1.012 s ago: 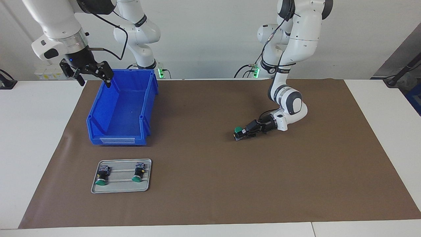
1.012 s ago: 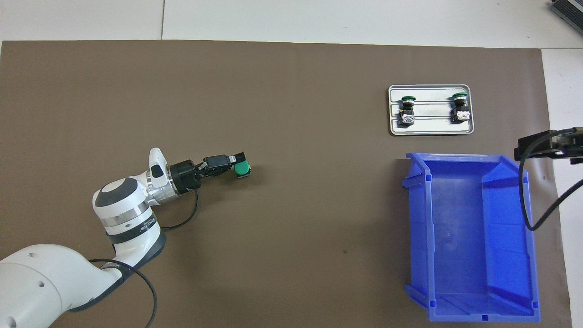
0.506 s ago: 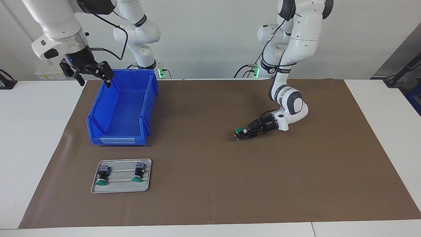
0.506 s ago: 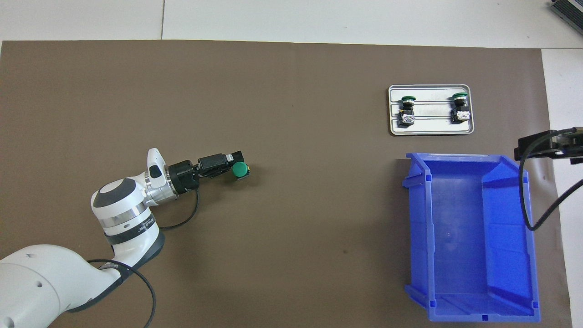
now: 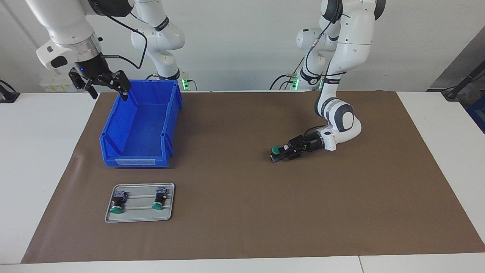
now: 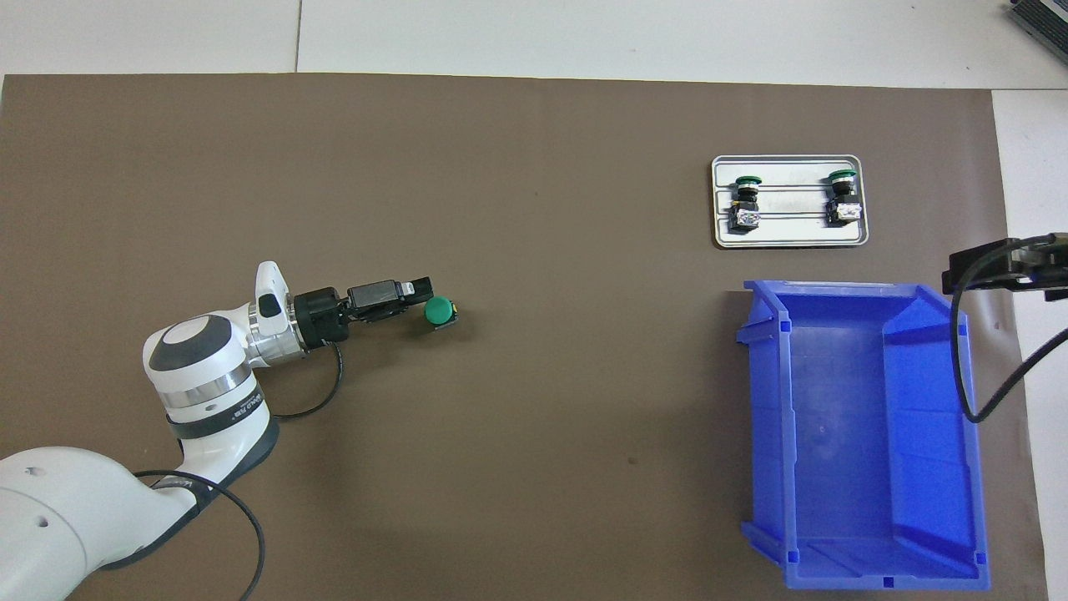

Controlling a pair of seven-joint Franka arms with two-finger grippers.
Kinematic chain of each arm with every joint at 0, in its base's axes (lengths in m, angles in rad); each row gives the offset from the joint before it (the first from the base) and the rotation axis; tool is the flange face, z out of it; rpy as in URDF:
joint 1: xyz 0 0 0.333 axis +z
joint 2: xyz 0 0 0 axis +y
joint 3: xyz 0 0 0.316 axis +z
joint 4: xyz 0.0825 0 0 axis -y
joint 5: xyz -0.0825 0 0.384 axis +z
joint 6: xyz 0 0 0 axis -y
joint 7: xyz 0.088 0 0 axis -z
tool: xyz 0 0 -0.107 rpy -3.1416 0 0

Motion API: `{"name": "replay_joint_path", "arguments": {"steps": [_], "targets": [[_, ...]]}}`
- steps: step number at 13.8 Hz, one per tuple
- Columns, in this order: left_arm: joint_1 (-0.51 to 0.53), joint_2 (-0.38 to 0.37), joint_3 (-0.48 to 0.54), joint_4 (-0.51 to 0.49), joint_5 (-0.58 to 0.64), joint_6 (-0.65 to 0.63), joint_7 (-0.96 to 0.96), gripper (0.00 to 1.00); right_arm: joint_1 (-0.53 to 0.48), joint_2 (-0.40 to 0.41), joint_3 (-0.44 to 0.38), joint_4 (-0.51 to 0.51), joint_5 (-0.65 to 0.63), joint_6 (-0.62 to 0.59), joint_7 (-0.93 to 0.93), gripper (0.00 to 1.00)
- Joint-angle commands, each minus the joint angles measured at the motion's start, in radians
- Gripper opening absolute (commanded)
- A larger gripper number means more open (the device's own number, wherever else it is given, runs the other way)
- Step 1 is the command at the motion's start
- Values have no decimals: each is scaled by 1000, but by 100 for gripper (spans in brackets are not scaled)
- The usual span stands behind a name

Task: Place and press button with both arms
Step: 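Open the left gripper and draw it back from the button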

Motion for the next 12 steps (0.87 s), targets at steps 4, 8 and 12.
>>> {"name": "replay_joint_path", "arguments": {"steps": [4,8,12], "targets": [[37,-16,15,127,273,23,-160,61,-4,-18,-1,-18,24,7,-22,100],[35,-18,28,244,520,29,-351,62,-4,-18,-3,-18,24,7,-22,100],[35,-36,28,318,790,45,-444,60,-4,-16,-1,-18,24,7,-22,100]]}}
